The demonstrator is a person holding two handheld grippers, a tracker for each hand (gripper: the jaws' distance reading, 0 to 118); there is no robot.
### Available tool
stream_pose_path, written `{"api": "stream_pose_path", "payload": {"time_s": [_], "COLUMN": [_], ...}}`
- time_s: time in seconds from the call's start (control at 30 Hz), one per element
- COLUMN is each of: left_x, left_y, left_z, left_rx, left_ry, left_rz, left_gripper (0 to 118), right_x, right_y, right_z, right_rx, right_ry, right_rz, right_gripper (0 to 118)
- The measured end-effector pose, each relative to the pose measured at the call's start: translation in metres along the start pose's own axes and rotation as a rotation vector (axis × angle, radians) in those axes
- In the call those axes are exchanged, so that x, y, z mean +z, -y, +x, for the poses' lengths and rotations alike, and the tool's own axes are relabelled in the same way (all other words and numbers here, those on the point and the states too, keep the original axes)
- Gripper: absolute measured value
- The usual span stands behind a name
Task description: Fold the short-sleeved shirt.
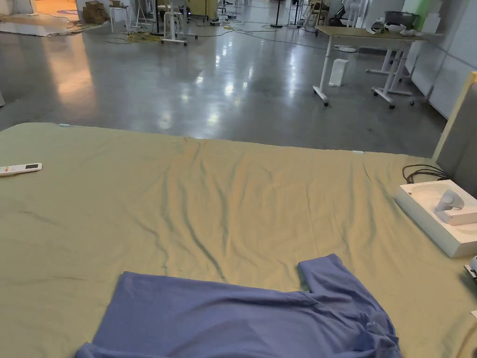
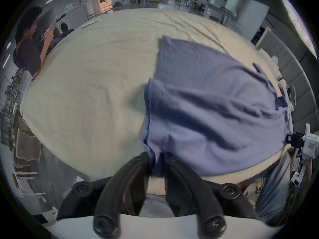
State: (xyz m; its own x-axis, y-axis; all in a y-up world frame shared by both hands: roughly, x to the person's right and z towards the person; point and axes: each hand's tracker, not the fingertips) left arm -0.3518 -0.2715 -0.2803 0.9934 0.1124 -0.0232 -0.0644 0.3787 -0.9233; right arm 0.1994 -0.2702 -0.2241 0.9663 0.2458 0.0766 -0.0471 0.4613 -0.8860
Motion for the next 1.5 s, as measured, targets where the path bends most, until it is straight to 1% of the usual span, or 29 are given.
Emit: {"api": "stream_pose_path", "payload": {"time_s": [0.03, 0.07, 0.1, 0.13, 0.23, 0.3, 0.4, 0.53, 0.57, 0.63, 0.67, 0.73, 0.77, 0.8, 0.83, 0.9, 0.97, 1.0, 1.13, 1.23, 1.4, 1.47, 1.5], "left_x": [0.013, 0.02, 0.026, 0.034, 0.059, 0.078, 0.099, 0.123, 0.125, 0.133, 0.137, 0.13, 0.132, 0.134, 0.132, 0.135, 0.133, 0.134, 0.129, 0.121, 0.089, 0.065, 0.058], "left_y": [0.0, -0.005, -0.01, -0.016, -0.036, -0.049, -0.066, -0.078, -0.08, -0.082, -0.083, -0.09, -0.091, -0.091, -0.092, -0.091, -0.095, -0.095, -0.104, -0.113, -0.144, -0.164, -0.171], "left_z": [0.01, 0.012, 0.015, 0.018, 0.039, 0.059, 0.083, 0.111, 0.116, 0.126, 0.131, 0.128, 0.129, 0.129, 0.13, 0.132, 0.128, 0.127, 0.118, 0.111, 0.088, 0.077, 0.077], "left_rx": [0.005, 0.005, 0.005, 0.007, 0.006, 0.001, -0.039, -0.077, -0.09, -0.132, -0.148, -0.161, -0.159, -0.166, -0.166, -0.166, -0.154, -0.145, -0.147, -0.167, -0.107, -0.116, -0.117], "left_ry": [0.006, 0.015, 0.028, 0.045, 0.082, 0.103, 0.106, 0.083, 0.071, 0.053, 0.037, 0.011, 0.011, 0.026, 0.03, 0.015, 0.055, 0.045, 0.036, 0.025, 0.05, 0.067, 0.047], "left_rz": [0.041, 0.084, 0.123, 0.176, 0.321, 0.43, 0.583, 0.791, 0.834, 0.891, 0.912, 0.94, 0.946, 0.955, 0.966, 0.993, 1.0, 1.005, 1.015, 0.974, 0.765, 0.641, 0.593], "left_gripper": [25, 30, 38, 42, 42, 42, 42, 41, 39, 18, 10, 8, 8, 5, 3, 1, 1, 1, 1, 1, 1, 1, 1], "right_x": [0.009, 0.022, 0.031, 0.041, 0.067, 0.08, 0.098, 0.116, 0.12, 0.125, 0.127, 0.129, 0.131, 0.132, 0.133, 0.132, 0.133, 0.131, 0.129, 0.128, 0.122, 0.118, 0.116], "right_y": [-0.006, -0.014, -0.02, -0.029, -0.056, -0.075, -0.097, -0.117, -0.121, -0.128, -0.13, -0.135, -0.137, -0.138, -0.138, -0.139, -0.141, -0.142, -0.145, -0.147, -0.156, -0.16, -0.161], "right_z": [0.002, 0.004, 0.006, 0.007, 0.004, -0.003, -0.017, -0.034, -0.039, -0.048, -0.05, -0.055, -0.057, -0.057, -0.056, -0.057, -0.058, -0.057, -0.058, -0.059, -0.056, -0.055, -0.055], "right_rx": [-0.014, -0.036, -0.055, -0.073, -0.099, -0.104, -0.142, -0.168, -0.171, -0.166, -0.163, -0.163, -0.165, -0.172, -0.184, -0.215, -0.223, -0.222, -0.182, -0.165, -0.161, -0.159, -0.158], "right_ry": [0.008, -0.006, -0.027, -0.042, -0.092, -0.078, -0.085, -0.113, -0.098, -0.077, -0.083, -0.072, -0.073, -0.081, -0.096, -0.102, -0.109, -0.106, -0.107, -0.104, -0.112, -0.117, -0.116], "right_rz": [0.046, 0.103, 0.16, 0.234, 0.438, 0.527, 0.703, 0.874, 0.903, 0.935, 0.953, 0.965, 0.971, 0.978, 0.986, 0.999, 1.0, 0.998, 0.998, 1.001, 0.989, 0.975, 0.97], "right_gripper": [62, 62, 66, 70, 70, 70, 70, 69, 66, 41, 31, 26, 24, 17, 8, 0, 0, 0, 0, 0, 0, 0, 0]}}
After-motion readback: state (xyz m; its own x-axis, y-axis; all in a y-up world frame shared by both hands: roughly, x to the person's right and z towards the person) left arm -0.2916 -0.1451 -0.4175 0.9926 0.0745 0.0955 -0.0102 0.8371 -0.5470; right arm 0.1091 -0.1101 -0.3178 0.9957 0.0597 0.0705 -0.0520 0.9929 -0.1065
